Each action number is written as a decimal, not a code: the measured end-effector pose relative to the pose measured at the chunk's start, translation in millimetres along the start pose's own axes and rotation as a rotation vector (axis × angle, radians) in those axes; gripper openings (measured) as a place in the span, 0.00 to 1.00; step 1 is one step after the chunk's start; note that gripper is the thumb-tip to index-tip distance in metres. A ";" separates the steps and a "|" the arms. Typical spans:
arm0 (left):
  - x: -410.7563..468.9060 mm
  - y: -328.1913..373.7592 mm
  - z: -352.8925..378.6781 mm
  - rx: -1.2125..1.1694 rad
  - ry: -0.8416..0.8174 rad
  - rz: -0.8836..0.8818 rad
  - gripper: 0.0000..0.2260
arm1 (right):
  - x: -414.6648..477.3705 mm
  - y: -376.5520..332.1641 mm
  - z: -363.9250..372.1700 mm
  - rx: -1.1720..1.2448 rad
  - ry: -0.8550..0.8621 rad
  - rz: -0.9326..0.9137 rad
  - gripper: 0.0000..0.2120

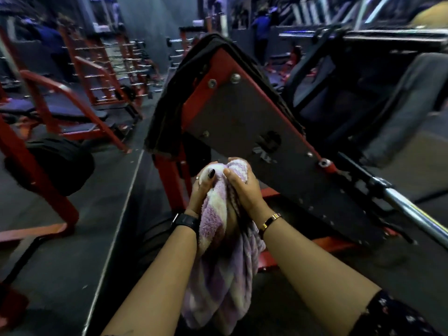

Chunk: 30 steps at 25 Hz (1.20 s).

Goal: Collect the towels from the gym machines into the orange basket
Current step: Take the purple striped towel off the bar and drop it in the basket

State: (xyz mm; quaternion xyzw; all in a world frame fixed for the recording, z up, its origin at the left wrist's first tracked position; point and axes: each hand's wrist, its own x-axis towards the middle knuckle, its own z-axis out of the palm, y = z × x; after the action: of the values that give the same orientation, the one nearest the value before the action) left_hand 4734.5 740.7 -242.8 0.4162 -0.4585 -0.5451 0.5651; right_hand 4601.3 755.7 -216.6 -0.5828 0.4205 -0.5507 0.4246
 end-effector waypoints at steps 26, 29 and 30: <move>-176.7 -139.0 577.5 -0.102 -1.169 -0.323 0.19 | -303.7 -69.7 -479.4 -0.226 1.235 0.076 0.23; -219.7 -145.1 628.8 -0.107 -1.243 -0.381 0.19 | -349.3 -81.6 -523.4 -0.244 1.300 0.072 0.23; -232.4 -148.3 644.3 -0.134 -1.271 -0.381 0.20 | -361.5 -85.2 -535.7 -0.255 1.320 0.072 0.26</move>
State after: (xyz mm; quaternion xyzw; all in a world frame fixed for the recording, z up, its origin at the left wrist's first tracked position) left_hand 4076.8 982.7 -251.4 0.0517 -0.5861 -0.8019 0.1036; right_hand 4053.7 1109.2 -220.3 -0.1552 0.6728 -0.7229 0.0242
